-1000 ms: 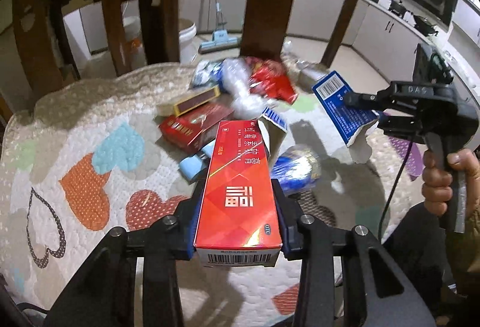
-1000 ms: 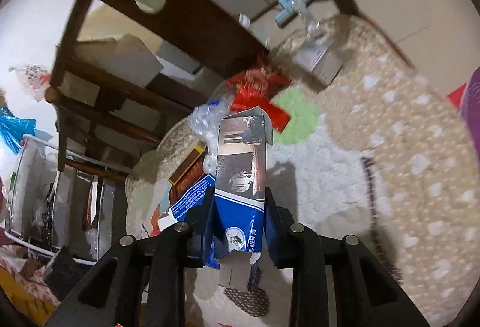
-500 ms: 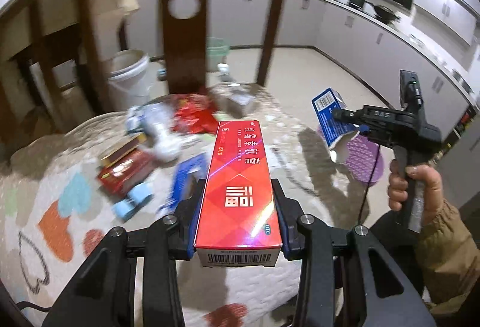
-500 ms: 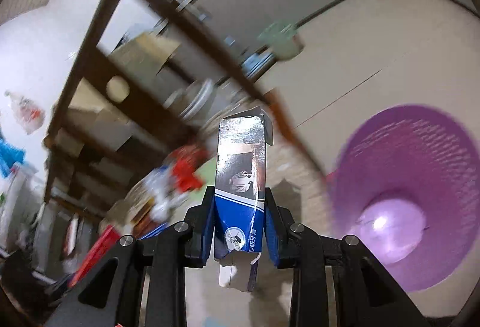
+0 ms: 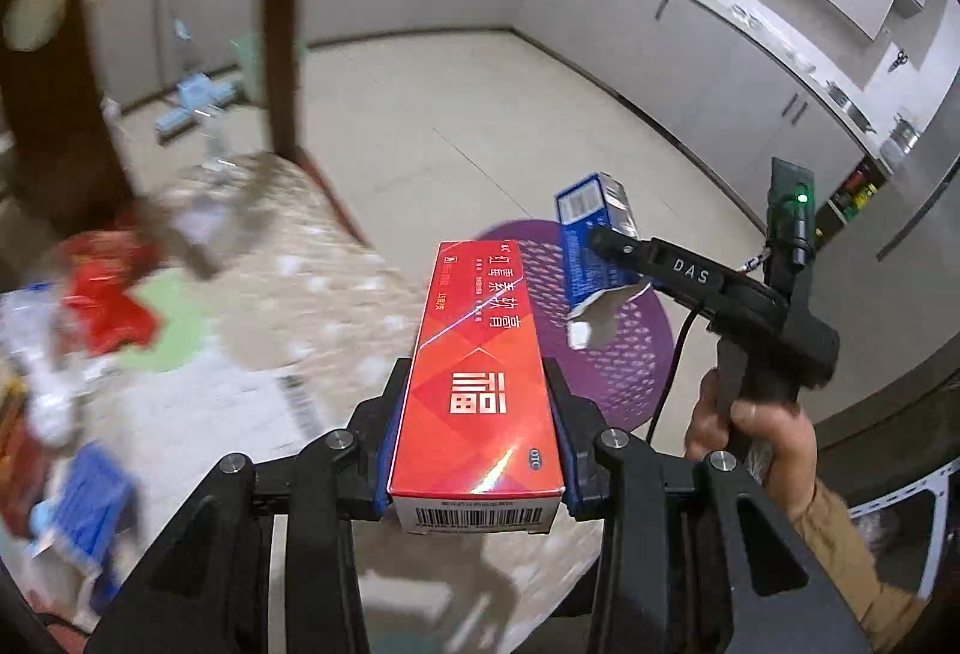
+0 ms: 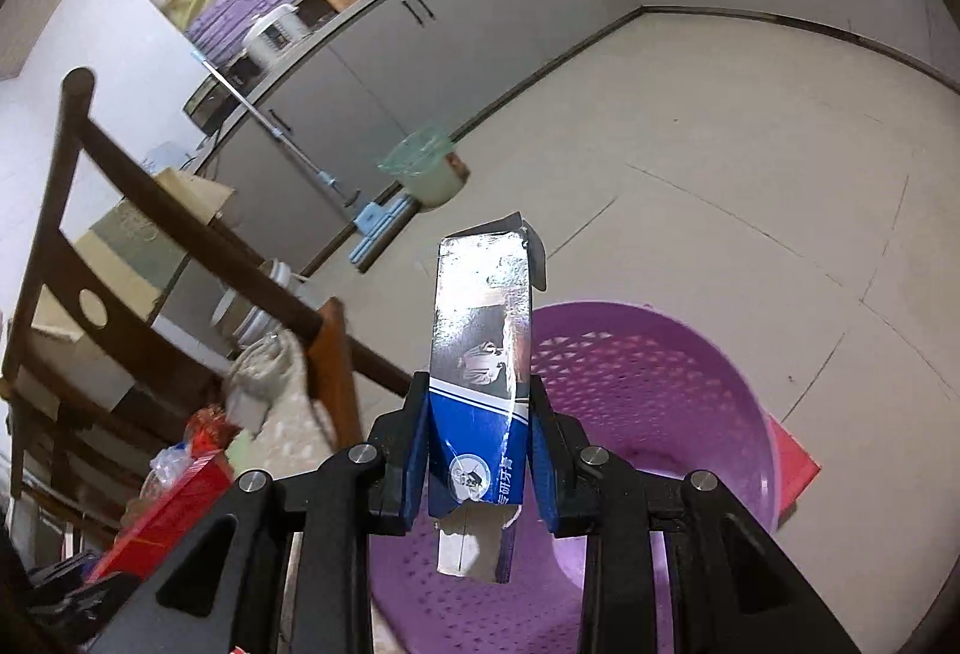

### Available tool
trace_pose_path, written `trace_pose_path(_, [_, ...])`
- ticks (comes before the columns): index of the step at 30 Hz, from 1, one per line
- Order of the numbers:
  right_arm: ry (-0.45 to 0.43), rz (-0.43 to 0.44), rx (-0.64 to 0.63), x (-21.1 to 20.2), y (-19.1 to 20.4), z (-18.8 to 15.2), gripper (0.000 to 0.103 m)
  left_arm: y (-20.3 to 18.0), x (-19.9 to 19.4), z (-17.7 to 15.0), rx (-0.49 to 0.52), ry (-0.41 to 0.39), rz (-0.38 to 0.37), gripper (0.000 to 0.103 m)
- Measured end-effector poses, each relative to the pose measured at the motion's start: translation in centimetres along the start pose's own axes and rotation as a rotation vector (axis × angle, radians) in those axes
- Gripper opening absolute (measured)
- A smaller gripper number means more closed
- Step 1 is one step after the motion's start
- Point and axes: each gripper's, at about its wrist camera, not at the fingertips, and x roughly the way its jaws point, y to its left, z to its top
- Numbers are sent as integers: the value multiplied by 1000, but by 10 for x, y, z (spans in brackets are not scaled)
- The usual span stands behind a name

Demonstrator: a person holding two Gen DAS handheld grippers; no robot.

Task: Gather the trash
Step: 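Carry the blue-white carton to the purple basket and release it with the right tool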

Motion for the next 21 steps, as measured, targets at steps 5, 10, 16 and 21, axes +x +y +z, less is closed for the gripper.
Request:
trace_pose_path(5, [21,-39,4,2,-11,0,32,-14,52,16,-3,66,-38,39])
trace_pose_path(10, [36,-62,21,1,-26,-3,35,-19,69,21,2,77,-39,39])
trace_pose_path(16, [29,-73,31,5,-22,-4,50,-18,53,18,3,25,-44,60])
trace_pose_path(21, [25,-85,6,8,-12,-6,58,-14,29,8,-3,1,-46,62])
